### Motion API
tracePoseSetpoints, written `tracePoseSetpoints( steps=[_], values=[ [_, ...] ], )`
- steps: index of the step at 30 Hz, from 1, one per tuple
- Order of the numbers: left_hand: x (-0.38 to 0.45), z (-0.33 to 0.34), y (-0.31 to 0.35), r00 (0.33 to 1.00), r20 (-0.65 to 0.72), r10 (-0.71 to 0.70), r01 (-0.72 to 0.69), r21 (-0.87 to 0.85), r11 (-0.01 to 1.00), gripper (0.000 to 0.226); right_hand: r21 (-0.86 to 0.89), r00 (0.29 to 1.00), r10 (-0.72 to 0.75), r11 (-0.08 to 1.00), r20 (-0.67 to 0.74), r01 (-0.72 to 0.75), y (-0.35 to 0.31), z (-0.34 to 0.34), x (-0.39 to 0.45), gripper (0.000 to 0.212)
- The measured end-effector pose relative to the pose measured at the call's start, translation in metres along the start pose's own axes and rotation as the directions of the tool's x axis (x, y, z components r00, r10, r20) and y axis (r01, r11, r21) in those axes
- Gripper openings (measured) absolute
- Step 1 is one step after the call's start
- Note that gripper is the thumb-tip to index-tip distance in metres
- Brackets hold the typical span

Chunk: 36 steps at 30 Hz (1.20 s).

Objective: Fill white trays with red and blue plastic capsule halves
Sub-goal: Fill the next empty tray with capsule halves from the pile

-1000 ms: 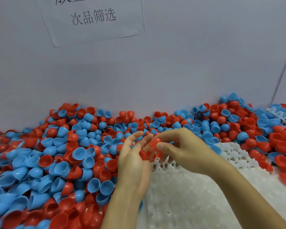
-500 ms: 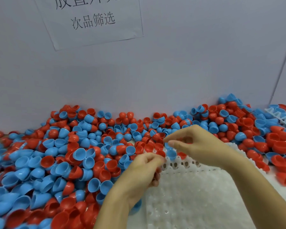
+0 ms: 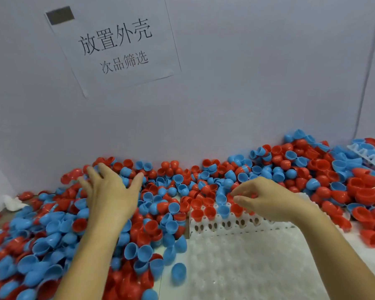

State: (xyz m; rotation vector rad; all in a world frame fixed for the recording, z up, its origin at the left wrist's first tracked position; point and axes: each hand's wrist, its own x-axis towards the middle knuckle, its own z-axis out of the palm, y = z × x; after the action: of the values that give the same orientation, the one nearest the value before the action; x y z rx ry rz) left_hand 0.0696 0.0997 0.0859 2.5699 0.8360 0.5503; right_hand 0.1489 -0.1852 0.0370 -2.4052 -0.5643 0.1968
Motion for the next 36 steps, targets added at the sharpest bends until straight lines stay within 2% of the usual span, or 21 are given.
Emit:
tracePoseSetpoints(
  steps=[2, 4, 6, 7, 8, 10, 12, 14, 18, 20, 23, 27, 28, 30, 33, 36],
  values=[
    [-0.015, 0.023, 0.003, 0.983, 0.066, 0.174, -0.177, 0.046, 0.983, 0.066, -0.021, 0.998, 0.023, 1.000, 0.054, -0.022, -0.001, -0.001, -0.002, 0.030],
    [-0.020, 0.042, 0.010, 0.910, 0.292, 0.294, -0.306, -0.004, 0.952, 0.039, -0.039, 0.997, 0.025, 0.999, 0.077, -0.023, -0.002, -0.001, -0.003, 0.031],
    [-0.014, 0.055, 0.022, 0.796, 0.481, 0.367, -0.401, -0.034, 0.915, 0.033, -0.041, 0.997, 0.019, 0.999, 0.081, -0.016, -0.001, -0.002, -0.004, 0.031],
    [-0.007, 0.062, 0.029, 0.764, 0.513, 0.392, -0.432, -0.045, 0.901, 0.035, -0.037, 0.997, 0.017, 0.999, 0.077, -0.014, -0.001, -0.003, -0.004, 0.030],
    [0.001, 0.070, 0.037, 0.760, 0.507, 0.407, -0.436, -0.068, 0.897, 0.037, -0.032, 0.997, 0.017, 0.999, 0.071, -0.014, 0.000, -0.004, -0.004, 0.029],
    [0.021, 0.087, 0.051, 0.811, 0.449, 0.374, -0.392, -0.056, 0.918, 0.044, -0.017, 0.998, 0.018, 1.000, 0.056, -0.017, 0.003, -0.005, -0.003, 0.028],
    [0.044, 0.108, 0.062, 0.860, 0.438, 0.262, -0.335, 0.099, 0.937, 0.062, 0.008, 0.999, 0.015, 1.000, 0.030, -0.015, 0.007, -0.006, -0.003, 0.027],
    [0.067, 0.126, 0.069, 0.880, 0.446, 0.161, -0.276, 0.206, 0.939, 0.079, 0.031, 1.000, 0.009, 0.999, 0.008, -0.009, 0.012, -0.007, -0.003, 0.025],
    [0.100, 0.160, 0.076, 0.897, 0.438, -0.059, -0.034, 0.201, 0.979, 0.106, 0.074, 0.999, 0.009, 0.997, -0.032, -0.007, 0.020, -0.012, -0.006, 0.023],
    [0.100, 0.176, 0.083, 0.910, 0.406, -0.087, 0.008, 0.191, 0.981, 0.110, 0.083, 0.999, 0.020, 0.996, -0.046, -0.016, 0.022, -0.016, -0.007, 0.024],
    [0.092, 0.196, 0.086, 0.943, 0.333, 0.024, -0.079, 0.152, 0.985, 0.096, 0.095, 0.998, 0.018, 0.995, -0.055, -0.013, 0.022, -0.018, -0.010, 0.025],
    [0.102, 0.192, 0.079, 0.910, 0.415, 0.008, -0.101, 0.203, 0.974, 0.099, 0.100, 0.998, 0.008, 0.995, -0.061, -0.002, 0.019, -0.018, -0.011, 0.025],
    [0.105, 0.188, 0.075, 0.908, 0.420, 0.009, -0.118, 0.236, 0.965, 0.094, 0.101, 0.998, 0.008, 0.995, -0.057, -0.002, 0.018, -0.018, -0.011, 0.025],
    [0.110, 0.181, 0.067, 0.932, 0.357, 0.064, -0.147, 0.210, 0.967, 0.068, 0.107, 0.999, 0.007, 0.994, -0.050, -0.001, 0.016, -0.017, -0.012, 0.025],
    [0.117, 0.168, 0.055, 0.982, 0.164, 0.088, -0.082, -0.047, 0.996, 0.026, 0.112, 0.999, -0.001, 0.994, -0.049, 0.006, 0.014, -0.016, -0.011, 0.025],
    [0.127, 0.153, 0.046, 0.988, 0.151, 0.000, 0.049, -0.319, 0.946, 0.021, 0.111, 0.999, -0.010, 0.994, -0.038, 0.014, 0.010, -0.012, -0.009, 0.026]
  ],
)
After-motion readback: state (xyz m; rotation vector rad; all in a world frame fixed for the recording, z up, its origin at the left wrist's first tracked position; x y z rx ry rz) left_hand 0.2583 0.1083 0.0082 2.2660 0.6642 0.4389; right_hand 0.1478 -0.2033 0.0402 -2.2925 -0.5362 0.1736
